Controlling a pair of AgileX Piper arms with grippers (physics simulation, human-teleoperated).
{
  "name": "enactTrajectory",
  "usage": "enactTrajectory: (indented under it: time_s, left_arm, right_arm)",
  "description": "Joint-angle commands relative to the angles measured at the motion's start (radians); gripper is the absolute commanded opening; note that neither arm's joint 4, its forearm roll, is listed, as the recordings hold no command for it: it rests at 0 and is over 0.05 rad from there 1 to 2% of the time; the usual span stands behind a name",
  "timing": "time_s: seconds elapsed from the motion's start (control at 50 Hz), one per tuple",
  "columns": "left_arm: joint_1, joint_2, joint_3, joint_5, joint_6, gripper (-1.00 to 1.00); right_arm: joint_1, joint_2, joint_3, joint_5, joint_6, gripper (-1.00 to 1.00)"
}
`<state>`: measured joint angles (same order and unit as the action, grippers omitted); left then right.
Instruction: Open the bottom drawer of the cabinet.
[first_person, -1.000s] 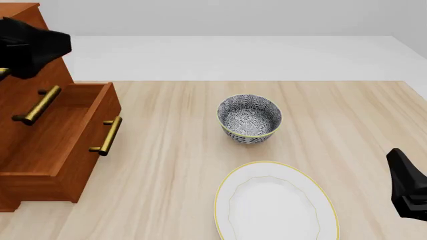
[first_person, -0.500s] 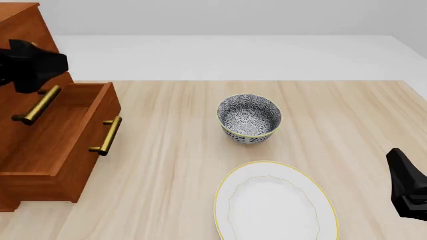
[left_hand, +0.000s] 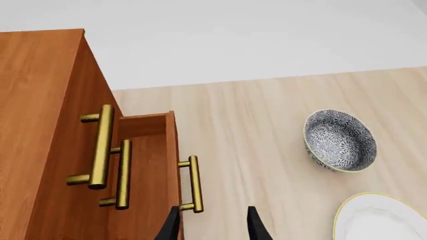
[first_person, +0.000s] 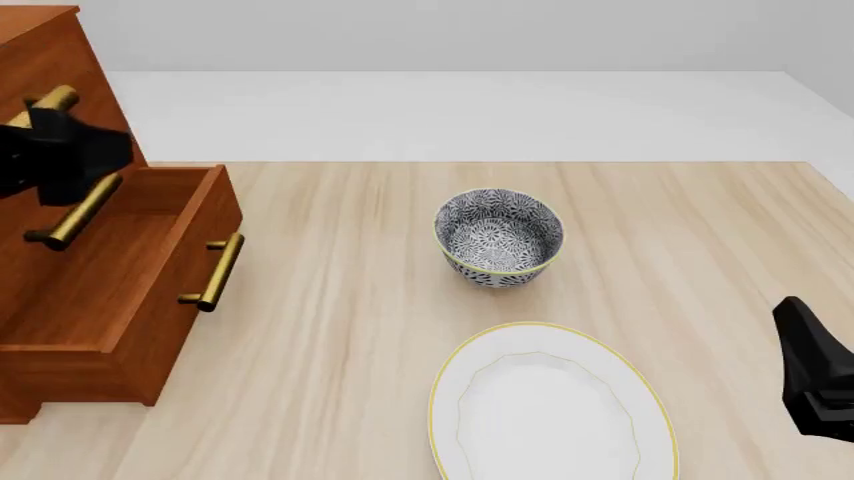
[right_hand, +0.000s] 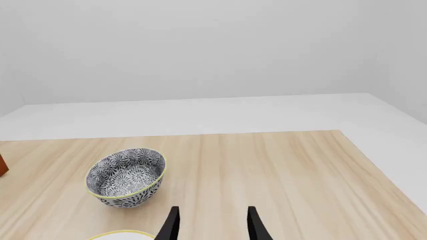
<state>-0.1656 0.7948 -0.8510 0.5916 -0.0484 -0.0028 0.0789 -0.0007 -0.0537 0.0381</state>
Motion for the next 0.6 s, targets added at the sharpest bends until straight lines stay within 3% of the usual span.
enactTrajectory:
  time_s: [0.02, 0.6]
  left_arm:
    - [0.025, 0.009, 0.025, -0.024, 0.004, 1.00]
    - [0.095, 0.054, 0.004, 0.005, 0.002, 1.00]
  right_arm:
    - [0.000, 0.000, 0.000, 0.000, 0.000, 1.00]
    - [0.000, 0.000, 0.000, 0.000, 0.000, 1.00]
